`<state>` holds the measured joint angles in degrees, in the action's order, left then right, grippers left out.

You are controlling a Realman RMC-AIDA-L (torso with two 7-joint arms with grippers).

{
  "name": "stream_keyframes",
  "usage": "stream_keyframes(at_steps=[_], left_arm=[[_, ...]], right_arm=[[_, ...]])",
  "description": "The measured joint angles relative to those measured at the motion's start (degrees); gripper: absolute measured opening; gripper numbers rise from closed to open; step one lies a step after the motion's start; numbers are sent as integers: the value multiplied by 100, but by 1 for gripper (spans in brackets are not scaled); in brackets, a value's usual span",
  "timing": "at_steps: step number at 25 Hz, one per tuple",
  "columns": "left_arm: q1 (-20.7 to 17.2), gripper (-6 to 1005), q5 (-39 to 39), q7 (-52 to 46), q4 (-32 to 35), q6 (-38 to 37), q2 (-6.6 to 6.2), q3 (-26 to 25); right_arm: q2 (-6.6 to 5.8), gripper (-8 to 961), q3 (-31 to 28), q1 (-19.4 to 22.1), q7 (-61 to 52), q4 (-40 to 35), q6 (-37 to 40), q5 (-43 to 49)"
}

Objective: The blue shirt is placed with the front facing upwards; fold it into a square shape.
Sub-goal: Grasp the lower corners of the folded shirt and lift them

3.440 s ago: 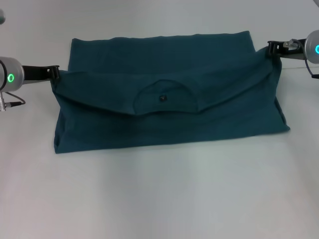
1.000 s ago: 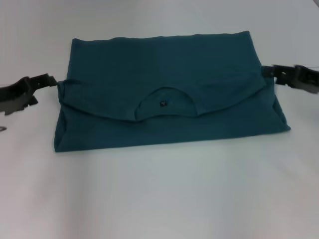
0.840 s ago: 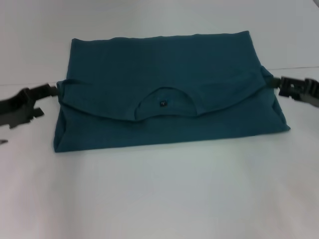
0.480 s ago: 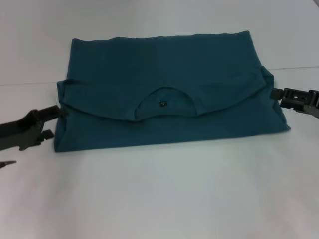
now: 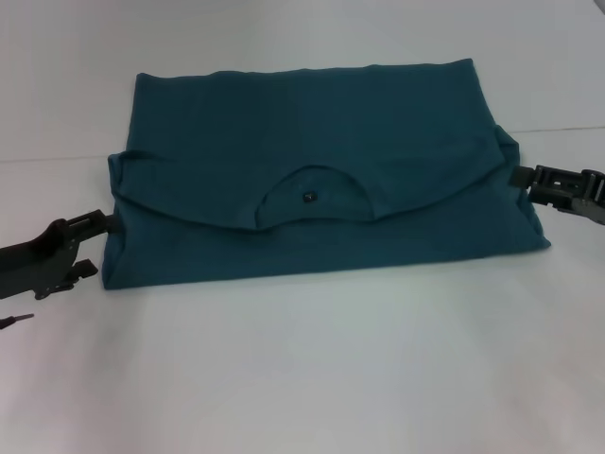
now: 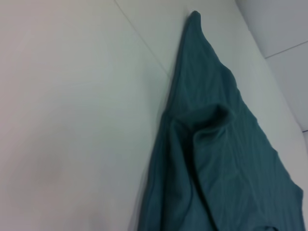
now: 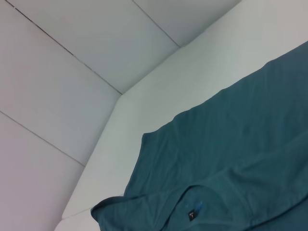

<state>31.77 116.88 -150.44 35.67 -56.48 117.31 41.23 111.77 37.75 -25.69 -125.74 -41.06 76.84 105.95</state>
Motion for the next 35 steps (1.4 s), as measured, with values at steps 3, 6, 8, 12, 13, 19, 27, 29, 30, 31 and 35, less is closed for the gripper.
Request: stream_keyframes(at_steps=[3,6,8,12,13,19,27,29,30,31,35], left_arm=[[52,858,25,291,-79,107,-6,26],[85,858,33,480,-143,196,-13,53],[90,858,42,542,-176,284,-19,80],[104,859,94,702,-191,339,1,101],[109,859,113,741,-192,358,8,111],[220,857,172,897,-308,394,26,177],[333,855,195,957,-420,575,27,378],[354,854,195,958,-445,632,29,407],[362,854,195,958,-457,655,29,427],[368,854,195,958,-462,675,27,445],[397,853,236,959,-465,698,8,469]], right_arm=[[2,718,-55,-1,22,57,-1,-1],[3,718,-83,0,23,92,-2,-1],[3,718,-91,1,23,98,-2,-2],[3,718,-127,-6,23,99,-1,-2],[3,718,-134,-7,23,99,-1,-1],[3,718,-141,-6,23,129,-36,5],[-6,718,-140,6,30,166,-66,14],[-6,718,-139,16,34,168,-66,14],[-6,718,-139,21,40,168,-66,14],[-6,718,-141,28,49,169,-65,14],[-6,718,-190,43,83,178,-65,14]])
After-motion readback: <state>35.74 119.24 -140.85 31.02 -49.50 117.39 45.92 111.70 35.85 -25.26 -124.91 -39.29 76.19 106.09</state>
